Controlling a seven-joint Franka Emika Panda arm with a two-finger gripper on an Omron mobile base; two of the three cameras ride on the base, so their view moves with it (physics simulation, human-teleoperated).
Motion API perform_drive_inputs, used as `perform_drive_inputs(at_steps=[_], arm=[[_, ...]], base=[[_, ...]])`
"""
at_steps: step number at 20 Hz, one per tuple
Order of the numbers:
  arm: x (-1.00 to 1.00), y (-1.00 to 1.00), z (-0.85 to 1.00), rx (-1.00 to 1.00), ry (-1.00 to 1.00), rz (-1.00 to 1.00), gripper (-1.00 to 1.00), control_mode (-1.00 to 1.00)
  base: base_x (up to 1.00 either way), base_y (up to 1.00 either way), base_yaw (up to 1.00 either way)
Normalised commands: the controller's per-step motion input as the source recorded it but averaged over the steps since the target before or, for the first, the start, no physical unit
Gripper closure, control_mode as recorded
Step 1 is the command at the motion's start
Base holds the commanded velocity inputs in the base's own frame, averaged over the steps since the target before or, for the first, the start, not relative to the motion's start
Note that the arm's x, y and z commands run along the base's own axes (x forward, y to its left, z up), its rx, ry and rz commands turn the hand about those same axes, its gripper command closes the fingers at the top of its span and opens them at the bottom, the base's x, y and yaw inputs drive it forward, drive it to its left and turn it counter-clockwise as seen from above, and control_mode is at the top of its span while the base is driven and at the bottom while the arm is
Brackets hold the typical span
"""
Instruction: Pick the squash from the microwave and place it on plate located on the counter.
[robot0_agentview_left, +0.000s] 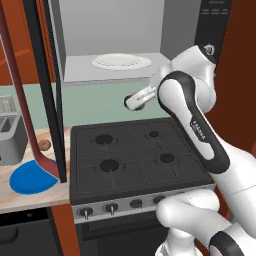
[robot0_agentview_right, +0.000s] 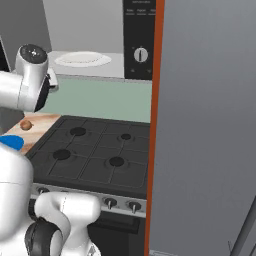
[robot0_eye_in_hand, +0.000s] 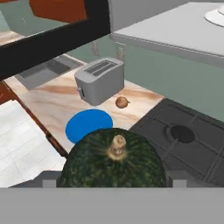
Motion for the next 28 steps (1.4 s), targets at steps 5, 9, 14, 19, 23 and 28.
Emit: perform_drive_inputs(at_steps=[5, 9, 14, 19, 23, 28], arm=[[-0.53, 0.82, -0.98, -0.15, 0.0, 0.31, 1.0, -1.0], [-0.36, 0.66, -1.0, -0.07, -0.03, 0.28, 1.0, -1.0], [-0.11, 0.42, -0.8, -0.01, -0.01, 0.22, 1.0, -1.0], [0.0, 0.36, -0.53, 0.0, 0.0, 0.12, 1.0, -1.0], [0.0, 0.46, -0.51, 0.0, 0.0, 0.09, 1.0, -1.0], [0.15, 0.38, -0.17, 0.0, 0.0, 0.03, 1.0, -1.0]], base=[[0.0, 0.0, 0.0], [0.0, 0.0, 0.0], [0.0, 0.0, 0.0], [0.0, 0.0, 0.0], [0.0, 0.0, 0.0], [0.0, 0.0, 0.0]])
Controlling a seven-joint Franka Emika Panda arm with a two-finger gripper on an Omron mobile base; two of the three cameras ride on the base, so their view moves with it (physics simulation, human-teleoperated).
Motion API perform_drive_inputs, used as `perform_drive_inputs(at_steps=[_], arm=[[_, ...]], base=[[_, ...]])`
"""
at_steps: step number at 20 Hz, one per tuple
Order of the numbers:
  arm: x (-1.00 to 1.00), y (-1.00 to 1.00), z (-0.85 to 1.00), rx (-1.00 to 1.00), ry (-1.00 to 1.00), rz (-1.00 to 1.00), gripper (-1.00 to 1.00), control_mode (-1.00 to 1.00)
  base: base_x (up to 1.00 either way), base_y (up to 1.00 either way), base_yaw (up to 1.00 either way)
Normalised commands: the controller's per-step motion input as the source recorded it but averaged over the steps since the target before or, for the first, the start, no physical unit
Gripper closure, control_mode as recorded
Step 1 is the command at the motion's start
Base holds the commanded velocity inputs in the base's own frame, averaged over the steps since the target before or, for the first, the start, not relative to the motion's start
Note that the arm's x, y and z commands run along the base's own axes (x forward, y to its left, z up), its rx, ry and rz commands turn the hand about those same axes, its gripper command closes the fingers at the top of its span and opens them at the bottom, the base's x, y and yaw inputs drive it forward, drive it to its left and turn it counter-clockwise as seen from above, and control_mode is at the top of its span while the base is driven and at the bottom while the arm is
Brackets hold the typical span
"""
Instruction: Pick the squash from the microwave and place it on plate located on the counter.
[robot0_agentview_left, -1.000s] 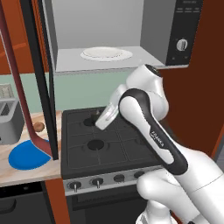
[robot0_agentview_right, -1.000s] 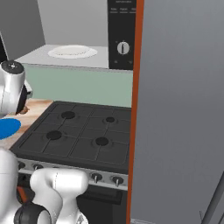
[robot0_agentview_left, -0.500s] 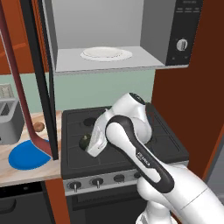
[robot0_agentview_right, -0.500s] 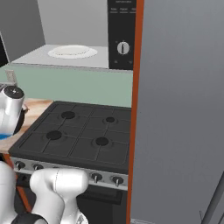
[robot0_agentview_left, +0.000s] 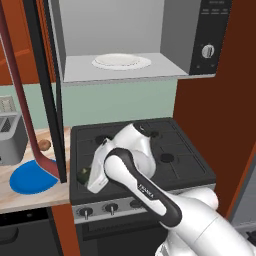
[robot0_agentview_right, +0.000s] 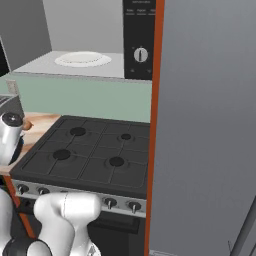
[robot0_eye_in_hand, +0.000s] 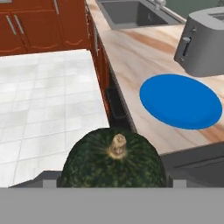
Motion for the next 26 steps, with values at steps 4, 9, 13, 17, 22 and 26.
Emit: perform_drive_inputs(at_steps=[4, 9, 13, 17, 22, 26], arm=[[0.56, 0.2, 0.0, 0.0, 0.0, 0.0, 1.0, -1.0], [0.75, 0.08, 0.04, 0.0, 0.0, 0.0, 1.0, -1.0], [0.75, 0.34, 0.0, 0.0, 0.0, 0.0, 1.0, -1.0], [0.38, 0.54, 0.0, 0.0, 0.0, 0.0, 1.0, -1.0], [0.12, 0.57, -0.01, 0.0, 0.0, 0.0, 1.0, -1.0], [0.1, 0.48, -0.16, 0.0, 0.0, 0.0, 1.0, -1.0]], base=[[0.0, 0.0, 0.0], [0.0, 0.0, 0.0], [0.0, 0.0, 0.0], [0.0, 0.0, 0.0], [0.0, 0.0, 0.0], [0.0, 0.0, 0.0]])
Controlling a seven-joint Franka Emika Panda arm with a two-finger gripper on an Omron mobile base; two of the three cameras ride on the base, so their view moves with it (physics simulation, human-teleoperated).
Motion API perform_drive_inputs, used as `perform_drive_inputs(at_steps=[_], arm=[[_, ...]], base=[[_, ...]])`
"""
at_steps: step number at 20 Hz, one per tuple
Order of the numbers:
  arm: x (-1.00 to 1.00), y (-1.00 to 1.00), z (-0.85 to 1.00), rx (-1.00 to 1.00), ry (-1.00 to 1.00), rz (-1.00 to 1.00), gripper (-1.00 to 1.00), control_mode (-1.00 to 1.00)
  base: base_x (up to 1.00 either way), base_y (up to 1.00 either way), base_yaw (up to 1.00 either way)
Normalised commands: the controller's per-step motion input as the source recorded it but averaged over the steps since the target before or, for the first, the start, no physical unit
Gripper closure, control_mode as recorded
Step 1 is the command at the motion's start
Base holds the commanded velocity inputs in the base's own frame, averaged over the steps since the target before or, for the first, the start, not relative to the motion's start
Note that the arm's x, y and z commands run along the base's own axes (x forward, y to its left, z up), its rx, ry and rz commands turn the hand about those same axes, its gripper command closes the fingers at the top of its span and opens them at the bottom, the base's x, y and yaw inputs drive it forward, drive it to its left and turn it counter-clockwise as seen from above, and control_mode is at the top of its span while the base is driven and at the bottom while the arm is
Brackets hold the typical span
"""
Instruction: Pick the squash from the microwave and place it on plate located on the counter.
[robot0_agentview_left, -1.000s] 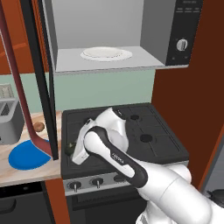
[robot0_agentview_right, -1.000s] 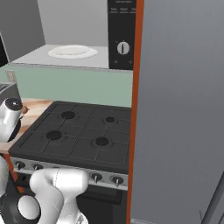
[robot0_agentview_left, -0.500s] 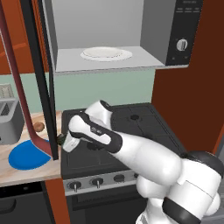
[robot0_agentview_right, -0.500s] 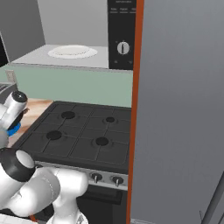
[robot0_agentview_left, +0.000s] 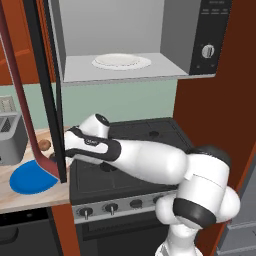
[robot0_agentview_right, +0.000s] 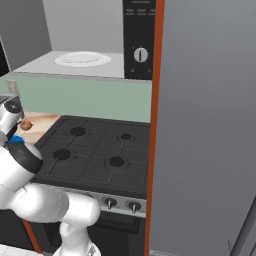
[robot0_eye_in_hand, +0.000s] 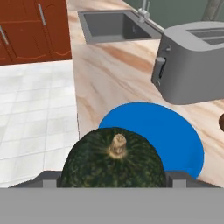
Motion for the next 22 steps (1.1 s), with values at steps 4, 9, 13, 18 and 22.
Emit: perform_drive_inputs(at_steps=[4, 9, 13, 18, 22], arm=[[0.09, 0.3, -0.23, 0.0, 0.0, -0.01, 1.0, -1.0], [0.15, 0.08, -0.23, -0.03, 0.0, -0.11, 1.0, -1.0], [0.24, 0.05, -0.36, -0.02, 0.0, -0.06, 1.0, -1.0], [0.21, 0.1, -0.31, -0.02, 0.0, -0.01, 1.0, -1.0], [0.23, 0.15, -0.27, -0.01, 0.0, 0.0, 1.0, -1.0]], base=[[0.0, 0.0, 0.0], [0.0, 0.0, 0.0], [0.0, 0.0, 0.0], [0.0, 0.0, 0.0], [0.0, 0.0, 0.0]])
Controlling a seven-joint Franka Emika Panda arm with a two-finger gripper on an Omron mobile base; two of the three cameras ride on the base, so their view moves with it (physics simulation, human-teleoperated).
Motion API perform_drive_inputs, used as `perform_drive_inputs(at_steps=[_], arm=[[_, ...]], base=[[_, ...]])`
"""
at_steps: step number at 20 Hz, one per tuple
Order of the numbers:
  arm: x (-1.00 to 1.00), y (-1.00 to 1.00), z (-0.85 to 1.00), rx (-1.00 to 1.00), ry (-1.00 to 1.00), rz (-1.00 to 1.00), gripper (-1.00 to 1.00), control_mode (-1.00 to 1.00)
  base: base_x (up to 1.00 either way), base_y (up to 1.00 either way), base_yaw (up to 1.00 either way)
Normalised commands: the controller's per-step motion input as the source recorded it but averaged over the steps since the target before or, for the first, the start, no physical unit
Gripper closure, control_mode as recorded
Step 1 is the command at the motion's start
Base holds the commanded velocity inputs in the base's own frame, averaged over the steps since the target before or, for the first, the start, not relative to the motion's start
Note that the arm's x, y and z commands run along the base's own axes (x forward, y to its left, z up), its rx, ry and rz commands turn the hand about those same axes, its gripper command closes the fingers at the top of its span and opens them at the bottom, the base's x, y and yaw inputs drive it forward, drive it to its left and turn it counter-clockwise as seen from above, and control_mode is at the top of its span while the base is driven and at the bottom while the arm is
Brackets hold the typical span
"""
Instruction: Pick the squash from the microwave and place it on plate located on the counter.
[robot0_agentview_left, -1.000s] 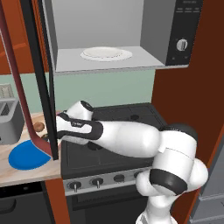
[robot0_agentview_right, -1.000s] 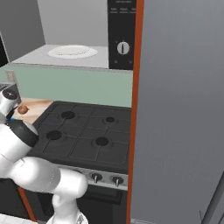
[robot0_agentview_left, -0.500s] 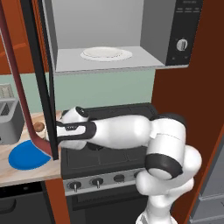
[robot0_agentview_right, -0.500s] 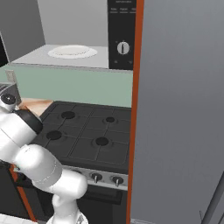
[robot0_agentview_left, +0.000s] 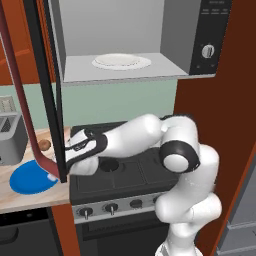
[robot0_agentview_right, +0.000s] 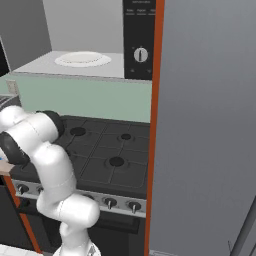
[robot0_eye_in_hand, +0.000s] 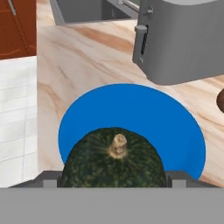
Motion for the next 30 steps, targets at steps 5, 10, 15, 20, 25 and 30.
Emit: perform_drive_inputs(at_steps=[5, 10, 15, 20, 25, 30], arm=[[0.17, 0.21, -0.22, -0.02, 0.02, 0.0, 1.0, -1.0], [0.1, 0.18, -0.05, 0.0, 0.03, 0.0, 1.0, -1.0], [0.06, 0.18, -0.01, 0.0, 0.0, 0.0, 1.0, -1.0], [0.14, 0.16, 0.0, 0.0, 0.0, -0.01, 1.0, -1.0], [0.23, 0.18, 0.0, 0.0, 0.0, -0.01, 1.0, -1.0], [0.08, 0.28, -0.02, -0.01, 0.0, 0.0, -1.0, -1.0]], base=[[0.0, 0.0, 0.0], [0.0, 0.0, 0.0], [0.0, 0.0, 0.0], [0.0, 0.0, 0.0], [0.0, 0.0, 0.0], [0.0, 0.0, 0.0]])
